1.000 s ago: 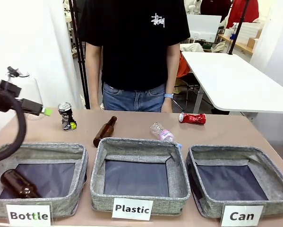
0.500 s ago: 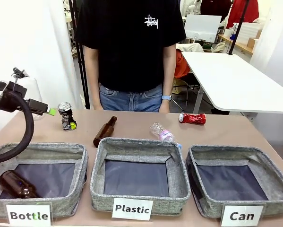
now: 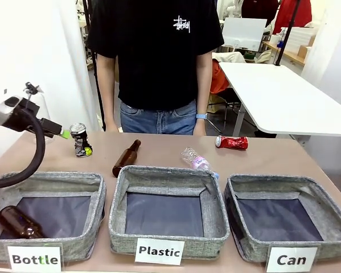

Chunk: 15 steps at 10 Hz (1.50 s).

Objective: Sort the can waste into the basket.
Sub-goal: Pick up the can waste from the table and place it in the right Fabric basket.

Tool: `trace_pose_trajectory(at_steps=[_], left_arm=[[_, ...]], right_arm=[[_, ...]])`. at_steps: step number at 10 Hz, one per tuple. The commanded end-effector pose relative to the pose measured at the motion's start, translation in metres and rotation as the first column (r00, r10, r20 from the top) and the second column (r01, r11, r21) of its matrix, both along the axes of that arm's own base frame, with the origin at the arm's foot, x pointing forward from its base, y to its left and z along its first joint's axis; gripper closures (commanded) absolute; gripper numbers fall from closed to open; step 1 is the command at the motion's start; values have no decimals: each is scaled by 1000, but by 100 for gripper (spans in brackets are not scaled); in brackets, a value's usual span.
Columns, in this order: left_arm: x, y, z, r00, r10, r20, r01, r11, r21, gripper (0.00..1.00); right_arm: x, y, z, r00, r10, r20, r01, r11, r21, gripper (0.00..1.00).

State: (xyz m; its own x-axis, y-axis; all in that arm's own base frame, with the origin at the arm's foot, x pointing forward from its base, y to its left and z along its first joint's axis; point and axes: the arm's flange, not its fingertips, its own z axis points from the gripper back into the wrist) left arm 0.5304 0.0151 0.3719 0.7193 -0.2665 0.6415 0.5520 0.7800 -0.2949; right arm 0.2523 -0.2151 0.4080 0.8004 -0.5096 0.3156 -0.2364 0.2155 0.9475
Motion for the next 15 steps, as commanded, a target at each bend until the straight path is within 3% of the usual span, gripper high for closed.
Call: trace_pose_trajectory(at_steps=[1,5,6,7,8,9,10,12,15], left_arm=[[17,12,-6,995,-99,-2,99,995,-20,0],[37,35,-37,957,-289,24,289,957,12,0],[26,43,-41,939,-343,-2,343,939,-24,0],[-9,60,-35,900,-436,6,435,897,-74,0],[-52,84,-22,878,-472,75,477,875,-80,0],[-101,122,-1,887,-430,166,447,891,-76,0],[-131,153,18,885,-404,232,435,895,-103,0],[-163,205,37,899,-270,345,349,917,-192,0],[-186,264,34,818,-213,534,422,854,-306,0]], right_arm=[[3,-1,1,999,-9,36,9,1000,5,0],[3,-1,1,999,-9,36,9,1000,5,0],[3,-1,1,999,-9,36,9,1000,5,0],[3,-1,1,999,-9,36,9,1000,5,0],[3,-1,1,999,-9,36,9,1000,5,0],[3,-1,1,999,-9,36,9,1000,5,0],[3,-1,1,999,-9,36,9,1000,5,0],[3,-1,1,999,-9,36,9,1000,5,0],[3,-1,1,999,-9,36,9,1000,5,0]])
